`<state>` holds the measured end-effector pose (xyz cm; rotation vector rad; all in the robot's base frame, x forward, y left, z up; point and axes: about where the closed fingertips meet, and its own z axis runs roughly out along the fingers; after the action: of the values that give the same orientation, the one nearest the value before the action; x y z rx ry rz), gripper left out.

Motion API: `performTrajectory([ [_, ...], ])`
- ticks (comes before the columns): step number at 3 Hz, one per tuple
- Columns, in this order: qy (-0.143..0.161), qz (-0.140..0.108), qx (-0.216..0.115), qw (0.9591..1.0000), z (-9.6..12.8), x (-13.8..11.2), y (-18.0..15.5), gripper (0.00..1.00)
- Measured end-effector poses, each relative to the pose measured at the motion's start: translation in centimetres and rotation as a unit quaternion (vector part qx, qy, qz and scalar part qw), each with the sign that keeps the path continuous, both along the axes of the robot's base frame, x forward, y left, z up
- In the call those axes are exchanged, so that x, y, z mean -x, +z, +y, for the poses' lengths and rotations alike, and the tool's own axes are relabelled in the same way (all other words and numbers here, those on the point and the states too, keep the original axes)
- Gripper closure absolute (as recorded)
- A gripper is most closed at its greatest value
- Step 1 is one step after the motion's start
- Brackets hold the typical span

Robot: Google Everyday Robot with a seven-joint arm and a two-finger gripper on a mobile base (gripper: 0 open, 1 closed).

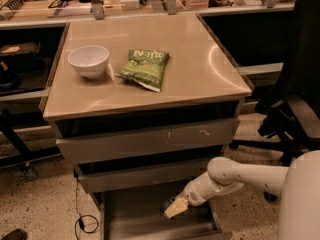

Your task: Place rxbar blueberry into bottom drawer

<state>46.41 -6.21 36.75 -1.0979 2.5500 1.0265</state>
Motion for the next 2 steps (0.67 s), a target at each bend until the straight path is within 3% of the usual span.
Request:
performTrajectory([
  [2, -0.010, 0.003, -0.016, 0.9998, 1.0, 0.5, -1.8, 1.00],
])
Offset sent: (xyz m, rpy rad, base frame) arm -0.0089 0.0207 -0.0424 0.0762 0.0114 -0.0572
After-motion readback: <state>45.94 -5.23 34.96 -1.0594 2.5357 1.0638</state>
